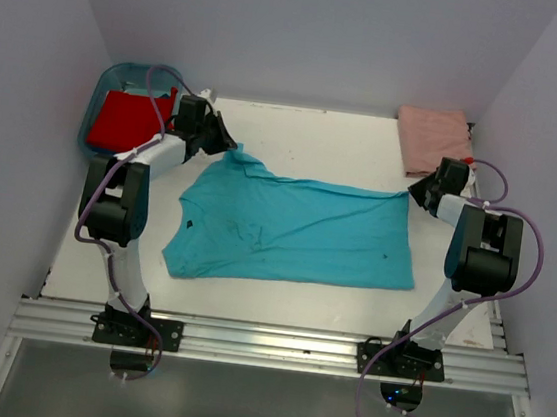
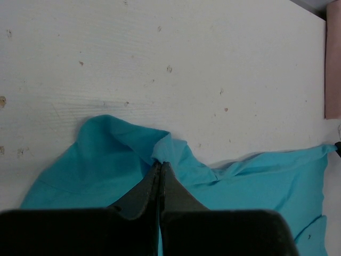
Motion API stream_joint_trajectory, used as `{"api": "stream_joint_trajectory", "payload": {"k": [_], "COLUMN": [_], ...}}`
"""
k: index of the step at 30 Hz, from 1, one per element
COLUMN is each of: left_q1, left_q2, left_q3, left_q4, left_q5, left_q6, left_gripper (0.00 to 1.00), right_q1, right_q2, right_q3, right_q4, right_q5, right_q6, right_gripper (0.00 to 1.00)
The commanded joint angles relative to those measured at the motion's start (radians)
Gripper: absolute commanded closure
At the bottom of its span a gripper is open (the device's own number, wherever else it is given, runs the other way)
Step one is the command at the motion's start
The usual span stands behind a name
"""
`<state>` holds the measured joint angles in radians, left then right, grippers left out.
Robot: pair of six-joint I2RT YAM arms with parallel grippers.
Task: Fold and stack the t-shirts
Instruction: Fold the tshirt
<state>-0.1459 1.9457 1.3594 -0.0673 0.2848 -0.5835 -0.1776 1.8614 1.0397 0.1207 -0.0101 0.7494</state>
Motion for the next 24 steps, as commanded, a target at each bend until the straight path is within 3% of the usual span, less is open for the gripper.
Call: {"api": "stream_joint_trajectory", "payload": {"k": [1,8,24], "left_q1": [0.008,0.008,0.008], "left_q2": [-0.044,-0.045,-0.041], "left_q3": [-0.002,-0.005,-0.008], "left_q4": [0.046,0.049,0.050], "left_q5": [0.010,0.010,0.014], "left_q6": [-0.001,0.001,-0.001], "left_gripper": [1.00,1.00,1.00], "right_q1": [-0.003,-0.003,-0.003], "right_q2": [-0.002,0.001,-0.047], "right_q3": [0.029,0.016,-0.039], "right_q4": [0.003,0.004,-0.003], "right_q5": [0.015,0.013,0.015], "right_q6": [-0.009,-0.001,0.018], "right_gripper": [0.83,0.84,0.75]}}
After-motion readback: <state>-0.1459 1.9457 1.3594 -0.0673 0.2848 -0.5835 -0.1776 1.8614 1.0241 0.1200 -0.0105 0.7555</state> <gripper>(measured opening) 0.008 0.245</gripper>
